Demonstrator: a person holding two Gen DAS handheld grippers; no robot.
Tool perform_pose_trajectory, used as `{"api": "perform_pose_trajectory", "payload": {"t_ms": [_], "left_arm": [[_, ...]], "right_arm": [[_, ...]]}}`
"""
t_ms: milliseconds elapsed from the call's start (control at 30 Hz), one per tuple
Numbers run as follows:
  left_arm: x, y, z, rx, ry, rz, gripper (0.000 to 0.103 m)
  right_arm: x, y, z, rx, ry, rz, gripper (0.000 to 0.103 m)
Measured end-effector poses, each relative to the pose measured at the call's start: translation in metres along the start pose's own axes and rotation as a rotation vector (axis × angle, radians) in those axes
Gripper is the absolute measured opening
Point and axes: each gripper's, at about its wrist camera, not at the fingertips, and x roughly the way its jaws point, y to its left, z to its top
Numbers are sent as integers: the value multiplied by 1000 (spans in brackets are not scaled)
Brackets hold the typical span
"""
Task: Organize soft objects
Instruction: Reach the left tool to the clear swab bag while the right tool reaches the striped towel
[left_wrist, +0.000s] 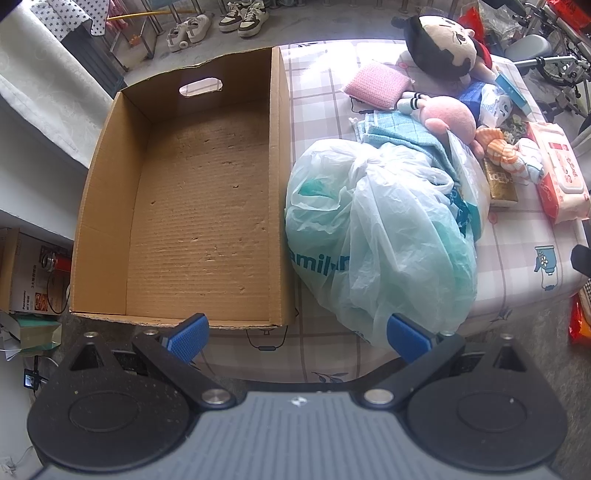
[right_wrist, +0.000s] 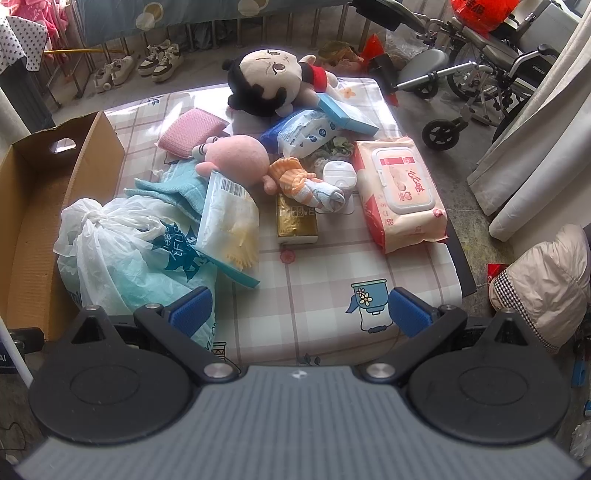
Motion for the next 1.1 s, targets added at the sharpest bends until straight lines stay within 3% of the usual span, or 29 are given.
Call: {"api": "perform_pose_trajectory", "payload": {"t_ms": [367,567,700,833,933,1067,1100], "left_arm": [[5,2,9,3,-4,-7,103],[-7,-4,21,-2,-102,-36,103],[-14,-19,36,11,-172,-96,102],[-14,-39,56,-10,-210,-171,93],[-8,-64,79,-30,-197,-186,85],[15,-98,104,-119,-125,-229,58],[23,-108,109,-130,-97,-237,55]], "right_arm": [[8,2,14,-14,-12,-6,102],[17,-21,25,10,-45,54,102],[37,-39,36,-15,-64,109,102],[64,-55,58,-74,-69,185,102],[84,-66,80,-159,-80,273,99],[106,-85,109,-310,-89,333,89],[113,-91,116,-330,-80,352,80]]}}
